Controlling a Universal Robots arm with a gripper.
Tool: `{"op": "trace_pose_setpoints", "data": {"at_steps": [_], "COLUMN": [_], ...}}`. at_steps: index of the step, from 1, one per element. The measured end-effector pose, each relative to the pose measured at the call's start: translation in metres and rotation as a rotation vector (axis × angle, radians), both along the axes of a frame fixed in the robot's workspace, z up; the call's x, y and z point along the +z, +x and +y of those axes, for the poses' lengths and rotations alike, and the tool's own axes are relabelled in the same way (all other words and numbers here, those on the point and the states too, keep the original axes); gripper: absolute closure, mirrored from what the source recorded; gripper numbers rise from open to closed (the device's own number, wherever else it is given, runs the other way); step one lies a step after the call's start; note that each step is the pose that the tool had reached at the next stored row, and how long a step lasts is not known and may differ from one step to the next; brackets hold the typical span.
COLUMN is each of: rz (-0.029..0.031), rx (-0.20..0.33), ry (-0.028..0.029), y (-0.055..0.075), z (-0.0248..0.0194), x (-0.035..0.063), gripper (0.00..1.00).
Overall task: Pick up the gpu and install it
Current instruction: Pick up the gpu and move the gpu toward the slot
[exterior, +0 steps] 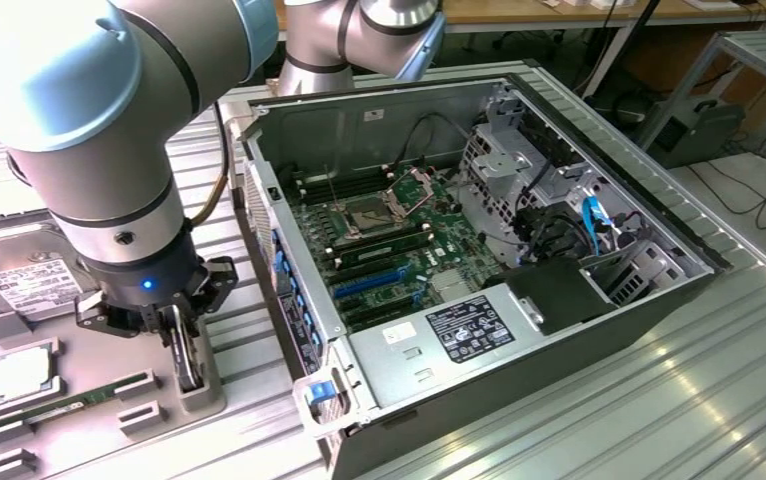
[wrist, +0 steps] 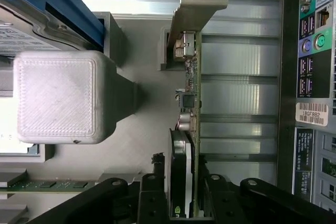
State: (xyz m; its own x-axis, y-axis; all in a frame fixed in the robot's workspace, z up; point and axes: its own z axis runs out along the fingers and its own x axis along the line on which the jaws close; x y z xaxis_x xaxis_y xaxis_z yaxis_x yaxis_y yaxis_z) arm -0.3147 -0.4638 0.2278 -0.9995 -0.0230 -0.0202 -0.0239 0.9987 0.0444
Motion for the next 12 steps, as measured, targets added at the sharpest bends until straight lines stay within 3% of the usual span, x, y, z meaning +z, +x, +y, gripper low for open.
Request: {"op": "trace_pose_setpoints", "data": {"at_steps": [1, 12], "rz": [0.0, 0.0], "rx": [0.0, 0.0], "ry": [0.0, -0.0001], "y": [0.0, 0.0015], "z": [0.0, 0.0], "x": [0.0, -0.001], "gripper": [0.68, 0.68]}}
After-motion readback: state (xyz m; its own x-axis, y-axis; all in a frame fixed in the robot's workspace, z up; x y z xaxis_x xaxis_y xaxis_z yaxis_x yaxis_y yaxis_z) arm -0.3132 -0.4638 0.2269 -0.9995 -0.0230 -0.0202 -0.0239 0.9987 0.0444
